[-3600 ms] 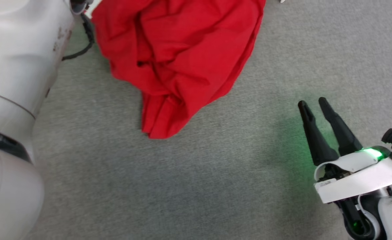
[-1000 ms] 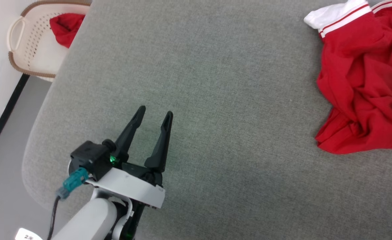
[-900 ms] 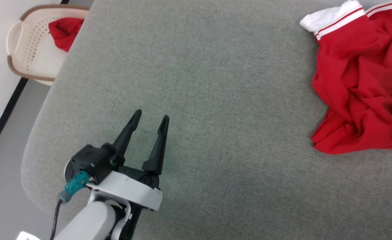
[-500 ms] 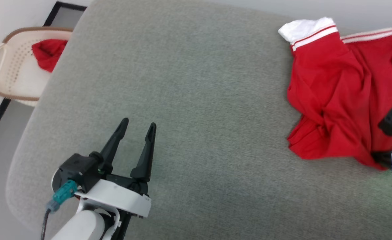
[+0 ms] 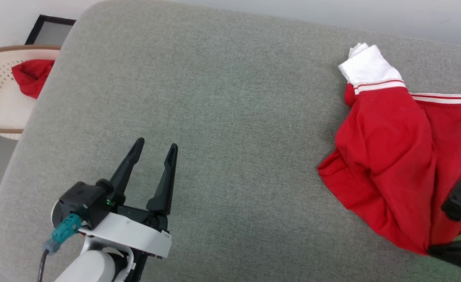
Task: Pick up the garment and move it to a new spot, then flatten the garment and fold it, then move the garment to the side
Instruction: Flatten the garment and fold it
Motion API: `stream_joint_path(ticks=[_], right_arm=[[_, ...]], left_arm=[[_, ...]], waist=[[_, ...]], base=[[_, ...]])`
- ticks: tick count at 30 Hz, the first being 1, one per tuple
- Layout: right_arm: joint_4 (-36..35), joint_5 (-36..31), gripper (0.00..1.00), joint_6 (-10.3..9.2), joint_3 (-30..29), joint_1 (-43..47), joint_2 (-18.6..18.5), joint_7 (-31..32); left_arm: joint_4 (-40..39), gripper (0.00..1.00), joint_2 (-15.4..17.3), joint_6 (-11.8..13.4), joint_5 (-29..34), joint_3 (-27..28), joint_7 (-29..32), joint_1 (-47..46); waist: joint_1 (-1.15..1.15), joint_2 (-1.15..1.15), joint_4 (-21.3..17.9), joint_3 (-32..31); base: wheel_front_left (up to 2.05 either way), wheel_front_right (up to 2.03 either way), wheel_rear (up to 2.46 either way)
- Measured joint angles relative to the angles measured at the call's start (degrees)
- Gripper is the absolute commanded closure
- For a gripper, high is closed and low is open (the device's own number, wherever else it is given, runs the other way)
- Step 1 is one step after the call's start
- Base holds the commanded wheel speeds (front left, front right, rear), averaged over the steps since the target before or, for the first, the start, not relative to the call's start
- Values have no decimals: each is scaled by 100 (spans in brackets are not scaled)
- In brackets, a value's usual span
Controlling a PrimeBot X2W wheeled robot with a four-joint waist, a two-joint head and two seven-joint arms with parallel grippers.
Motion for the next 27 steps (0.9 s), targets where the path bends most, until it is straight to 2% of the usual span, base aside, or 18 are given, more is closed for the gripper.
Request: stream_joint_path(ticks=[1,2,4,5,9,13,19,22,27], right_arm=[[3,-2,100,0,-101,55,34,-77],[23,-58,95,0,-177,88,80,-142],[153,-263,28,1,-402,197,182,-363],[250,-289,0,1,-533,252,245,-478],[503,-346,0,1,-962,557,459,-915],[867,-475,0,1,-1905,1230,823,-1664],[1224,-921,0,1,-3154,2207,1367,-2250],[1292,-1211,0,1,-3912,2715,1856,-2542],[1151,-1954,0,1,-5202,3522,2996,-2964]], left_arm=[[-12,0,2,1,-3,-1,2,1],[-19,0,7,4,-4,-2,9,4],[-21,0,5,9,-7,-16,26,3],[-19,0,4,8,-9,-25,27,3],[-13,0,21,-19,-44,-31,60,-7],[-59,0,260,-89,-53,71,207,-143],[-224,0,619,-246,-192,270,513,-447],[-245,0,812,-432,-214,315,791,-878],[68,0,824,-931,-584,274,1557,-1923]], waist=[[0,0,-15,3],[0,0,-30,8],[0,0,-53,14],[0,0,-62,13],[0,0,-87,-9],[0,0,-195,-53],[0,0,-454,-93],[0,0,-593,-101],[0,0,-837,-69]], base=[[0,0,0],[0,0,0],[0,0,0],[0,0,0],[0,0,0],[0,0,0],[0,0,0],[0,0,0],[0,0,0]])
